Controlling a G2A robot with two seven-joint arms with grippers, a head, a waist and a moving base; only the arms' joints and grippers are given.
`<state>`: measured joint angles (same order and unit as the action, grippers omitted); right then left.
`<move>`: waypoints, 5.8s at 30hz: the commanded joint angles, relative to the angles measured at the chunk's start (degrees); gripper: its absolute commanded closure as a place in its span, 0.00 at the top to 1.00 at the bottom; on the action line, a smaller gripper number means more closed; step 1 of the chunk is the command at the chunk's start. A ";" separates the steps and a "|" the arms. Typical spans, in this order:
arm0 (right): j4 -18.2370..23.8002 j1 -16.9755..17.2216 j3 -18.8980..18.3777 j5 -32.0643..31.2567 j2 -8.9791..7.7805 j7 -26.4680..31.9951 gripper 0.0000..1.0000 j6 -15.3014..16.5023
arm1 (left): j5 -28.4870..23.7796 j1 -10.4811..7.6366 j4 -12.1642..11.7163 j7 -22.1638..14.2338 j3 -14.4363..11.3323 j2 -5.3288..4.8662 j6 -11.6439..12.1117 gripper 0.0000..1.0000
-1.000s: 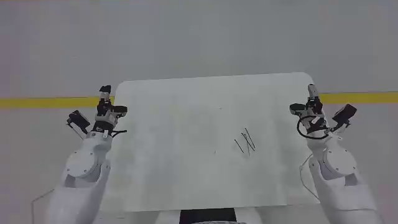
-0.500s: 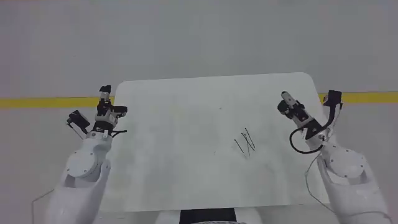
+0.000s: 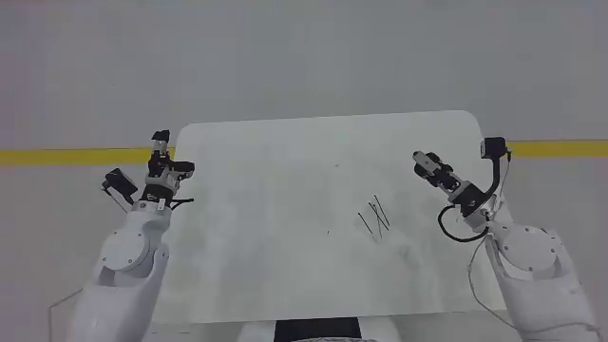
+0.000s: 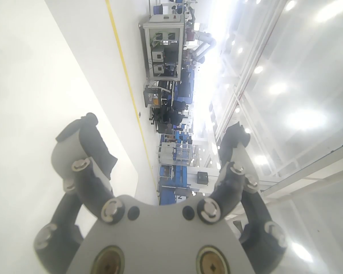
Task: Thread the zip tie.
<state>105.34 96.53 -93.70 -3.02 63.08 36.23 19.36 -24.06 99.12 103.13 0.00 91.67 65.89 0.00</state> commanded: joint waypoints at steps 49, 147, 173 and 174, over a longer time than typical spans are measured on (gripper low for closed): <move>0.70 -20.89 22.38 -30.84 -5.70 43.03 1.00 0.12 | 0.00 0.00 0.00 0.00 0.00 0.00 0.00 1.00; -7.97 -28.17 38.76 -35.99 -9.43 37.55 0.22 -8.02 | 0.00 0.00 0.00 0.00 0.00 0.00 0.00 1.00; -11.28 -30.69 44.05 -42.70 -7.56 34.35 0.14 -14.99 | 0.00 0.00 0.00 0.00 0.00 0.00 0.00 1.00; -11.56 -30.90 44.25 -42.79 -7.45 34.26 0.13 -15.14 | 0.00 0.00 0.00 0.00 0.00 0.00 0.00 1.00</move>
<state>94.05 65.81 -49.60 -45.75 55.55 70.55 4.34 -24.06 99.12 103.13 0.00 91.67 65.89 0.00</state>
